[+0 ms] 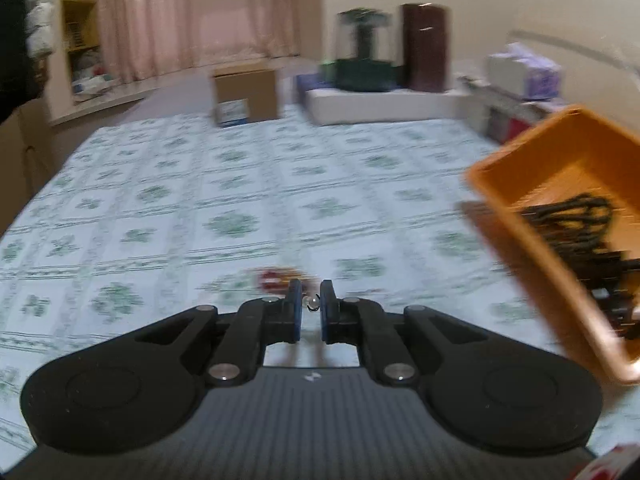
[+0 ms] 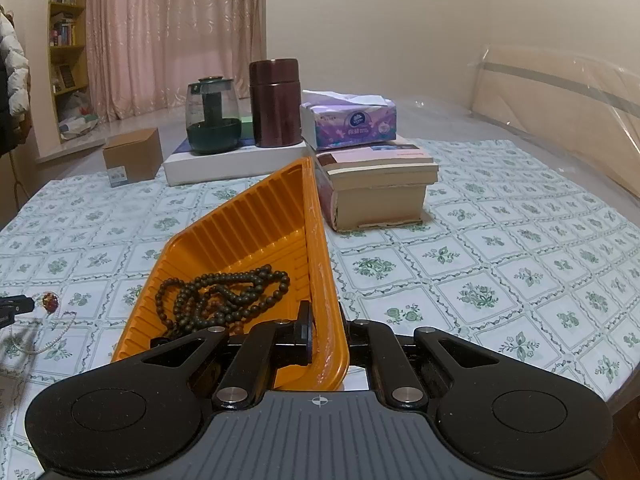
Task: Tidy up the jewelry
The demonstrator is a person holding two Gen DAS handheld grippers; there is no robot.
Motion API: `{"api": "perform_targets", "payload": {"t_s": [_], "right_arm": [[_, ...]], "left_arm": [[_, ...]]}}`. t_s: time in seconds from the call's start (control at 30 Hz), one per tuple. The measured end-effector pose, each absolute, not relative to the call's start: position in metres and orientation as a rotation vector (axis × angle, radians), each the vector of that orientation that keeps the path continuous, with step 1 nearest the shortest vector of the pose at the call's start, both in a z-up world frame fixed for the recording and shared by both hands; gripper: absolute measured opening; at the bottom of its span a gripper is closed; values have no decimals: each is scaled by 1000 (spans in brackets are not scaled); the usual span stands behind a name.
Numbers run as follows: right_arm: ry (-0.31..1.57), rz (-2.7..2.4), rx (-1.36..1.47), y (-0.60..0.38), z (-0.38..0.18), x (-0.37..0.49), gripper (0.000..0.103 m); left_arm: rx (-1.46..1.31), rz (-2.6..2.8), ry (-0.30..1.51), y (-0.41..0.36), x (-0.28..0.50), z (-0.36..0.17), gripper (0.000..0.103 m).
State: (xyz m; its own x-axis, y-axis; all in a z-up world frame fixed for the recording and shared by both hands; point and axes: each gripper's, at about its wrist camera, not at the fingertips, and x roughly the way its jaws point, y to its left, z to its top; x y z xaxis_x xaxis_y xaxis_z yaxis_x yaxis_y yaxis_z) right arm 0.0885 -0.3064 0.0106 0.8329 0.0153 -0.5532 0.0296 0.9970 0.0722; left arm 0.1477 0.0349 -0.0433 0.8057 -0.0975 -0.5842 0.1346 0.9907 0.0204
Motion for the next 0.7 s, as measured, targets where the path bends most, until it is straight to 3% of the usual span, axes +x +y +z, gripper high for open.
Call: {"api": "perform_targets", "payload": {"t_s": [0.43,0.7], "right_arm": [[582,-2,89,-307,12,87,8],[582,3,99,-309,11,86,8]], "left_arm": [[51,-465,553,-88,105,-12,8],[85,-540,561,-122,100,-14,8]]}}
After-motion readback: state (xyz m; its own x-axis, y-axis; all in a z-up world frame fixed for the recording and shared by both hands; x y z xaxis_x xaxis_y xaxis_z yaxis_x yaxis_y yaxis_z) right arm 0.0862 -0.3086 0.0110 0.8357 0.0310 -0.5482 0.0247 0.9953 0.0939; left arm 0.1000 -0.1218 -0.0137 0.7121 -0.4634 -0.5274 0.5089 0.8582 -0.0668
